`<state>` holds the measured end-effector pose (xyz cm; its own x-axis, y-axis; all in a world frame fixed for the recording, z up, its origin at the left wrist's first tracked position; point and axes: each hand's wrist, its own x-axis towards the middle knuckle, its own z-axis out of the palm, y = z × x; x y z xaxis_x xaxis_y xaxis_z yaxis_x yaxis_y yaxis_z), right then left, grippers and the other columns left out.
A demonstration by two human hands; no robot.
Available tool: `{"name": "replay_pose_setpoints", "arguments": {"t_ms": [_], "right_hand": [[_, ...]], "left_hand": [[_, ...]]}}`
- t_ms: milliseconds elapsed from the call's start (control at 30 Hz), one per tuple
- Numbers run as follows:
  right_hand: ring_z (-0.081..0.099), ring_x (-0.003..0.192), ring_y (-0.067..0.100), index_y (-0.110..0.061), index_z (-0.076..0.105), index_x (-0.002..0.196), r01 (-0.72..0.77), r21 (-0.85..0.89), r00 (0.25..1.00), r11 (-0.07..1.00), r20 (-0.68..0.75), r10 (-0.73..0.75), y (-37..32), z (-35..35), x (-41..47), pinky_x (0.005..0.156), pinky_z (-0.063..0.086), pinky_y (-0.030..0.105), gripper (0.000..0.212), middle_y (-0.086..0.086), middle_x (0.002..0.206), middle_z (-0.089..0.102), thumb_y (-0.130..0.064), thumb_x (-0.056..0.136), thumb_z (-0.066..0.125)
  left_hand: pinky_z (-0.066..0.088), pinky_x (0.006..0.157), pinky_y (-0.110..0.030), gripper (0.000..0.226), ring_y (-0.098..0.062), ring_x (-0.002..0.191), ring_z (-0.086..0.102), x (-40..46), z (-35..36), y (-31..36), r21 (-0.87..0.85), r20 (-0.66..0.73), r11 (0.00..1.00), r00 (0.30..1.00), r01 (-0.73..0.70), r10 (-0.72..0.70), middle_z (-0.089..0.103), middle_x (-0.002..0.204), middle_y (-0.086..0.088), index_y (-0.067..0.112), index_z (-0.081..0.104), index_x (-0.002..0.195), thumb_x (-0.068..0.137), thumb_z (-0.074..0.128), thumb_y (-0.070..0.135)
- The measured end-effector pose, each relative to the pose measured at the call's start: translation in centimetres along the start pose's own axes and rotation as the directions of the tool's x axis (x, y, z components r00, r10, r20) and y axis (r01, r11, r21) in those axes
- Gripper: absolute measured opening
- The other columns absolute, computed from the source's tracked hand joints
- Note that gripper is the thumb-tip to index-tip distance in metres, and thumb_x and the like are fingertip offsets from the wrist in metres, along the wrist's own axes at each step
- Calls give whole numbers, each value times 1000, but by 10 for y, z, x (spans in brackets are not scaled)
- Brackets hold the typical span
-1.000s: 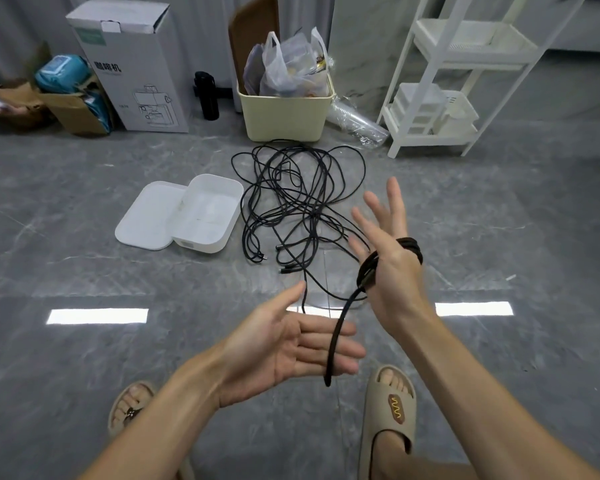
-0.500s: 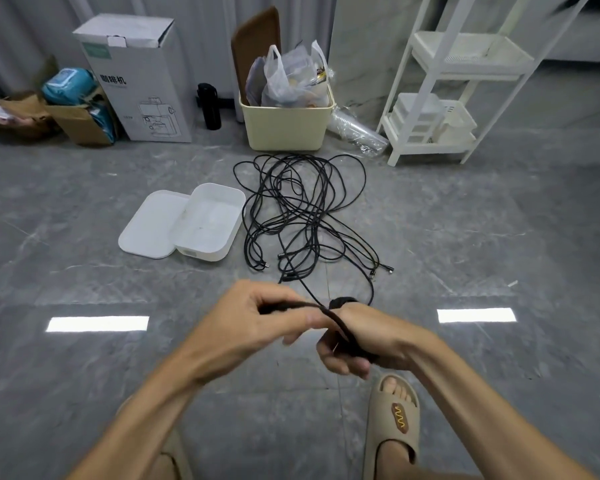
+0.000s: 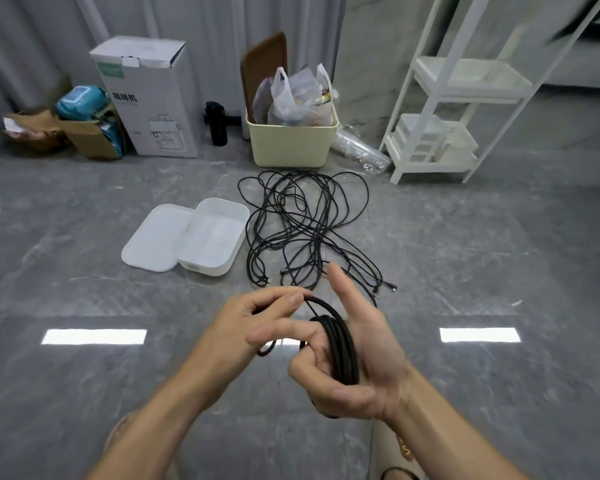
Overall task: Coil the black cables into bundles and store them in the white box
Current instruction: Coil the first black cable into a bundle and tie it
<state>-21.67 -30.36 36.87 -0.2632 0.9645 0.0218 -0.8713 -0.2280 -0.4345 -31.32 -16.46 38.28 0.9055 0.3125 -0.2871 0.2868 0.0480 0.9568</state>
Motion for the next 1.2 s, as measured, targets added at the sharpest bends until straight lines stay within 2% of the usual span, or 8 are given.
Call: {"name": "replay_pose_setpoints", "arguments": {"t_ms": [167, 333, 433, 633, 833, 1000, 1133, 1200], "right_hand": [[42, 33, 14, -3, 55, 136, 193, 87, 981, 977, -55, -189, -1, 2, 5, 31, 34, 16, 69, 15, 75, 64, -58, 98, 38], [62, 56, 20, -9, 56, 140, 424, 24, 848, 905, -360, -388, -4, 5, 2, 36, 40, 19, 56, 17, 107, 67, -6, 85, 60], [71, 93, 35, -11, 60, 138, 595, 51, 720, 802, -478, -504, -9, 2, 1, 68, 62, 36, 62, 20, 126, 65, 7, 79, 49], [63, 120, 33, -25, 45, 147, 711, -173, 416, 682, -679, -605, -25, -10, -11, 112, 41, 46, 71, 12, 132, 65, 0, 81, 55], [58, 128, 13, -38, 40, 149, 530, -525, 217, 666, -675, -705, -27, -15, -15, 110, 40, 32, 61, -7, 135, 64, -18, 94, 56], [42, 125, -19, -57, 25, 147, 30, -833, 140, 552, -543, -828, -17, -23, -13, 104, 31, 18, 49, -31, 143, 46, -36, 106, 42], [38, 120, -27, -62, 22, 142, -251, -877, 231, 408, -464, -855, -9, -28, -12, 91, 30, -4, 50, -32, 137, 46, -27, 108, 37], [46, 113, -25, -62, 27, 144, -346, -826, 332, 446, -552, -765, -6, -28, -12, 89, 36, 1, 47, -32, 123, 59, -33, 107, 36]], "left_hand": [[53, 70, -25, 33, -15, 81, 70, 2, 10, -12, 119, 94, 988, 990, 98, -110, 76, 84, 3, 26, 75, 84, 98, 49, 13], [54, 67, -25, 39, -20, 75, 70, 2, 19, -20, -44, 204, 977, 959, 209, -196, 76, 86, -5, 30, 76, 85, 105, 43, 24], [52, 67, -23, 40, -19, 75, 70, 2, 26, -24, -110, 274, 955, 932, 277, -238, 75, 90, -6, 21, 76, 98, 108, 38, 28], [49, 59, -22, 34, -21, 68, 68, -2, 24, -24, -107, 371, 937, 888, 332, -272, 76, 94, -14, 24, 63, 123, 107, 37, 39], [39, 51, -19, 38, -7, 47, 49, -4, 26, -27, 425, 287, 904, 940, 48, -184, 64, 60, 9, 24, 67, 115, 106, 33, 39], [48, 66, -34, 46, -12, 61, 49, -10, 30, -26, 696, 340, 681, 940, -228, -32, 52, 62, 10, 21, 61, 93, 100, 33, 56], [35, 53, -20, 37, -9, 62, 48, -9, 32, -21, 739, 322, 594, 941, -318, 104, 55, 66, 13, 30, 56, 91, 91, 37, 61], [33, 52, -19, 27, -5, 63, 49, -7, 23, -14, 756, 264, 583, 954, -297, 143, 54, 66, 20, 41, 60, 97, 88, 44, 61]]}}
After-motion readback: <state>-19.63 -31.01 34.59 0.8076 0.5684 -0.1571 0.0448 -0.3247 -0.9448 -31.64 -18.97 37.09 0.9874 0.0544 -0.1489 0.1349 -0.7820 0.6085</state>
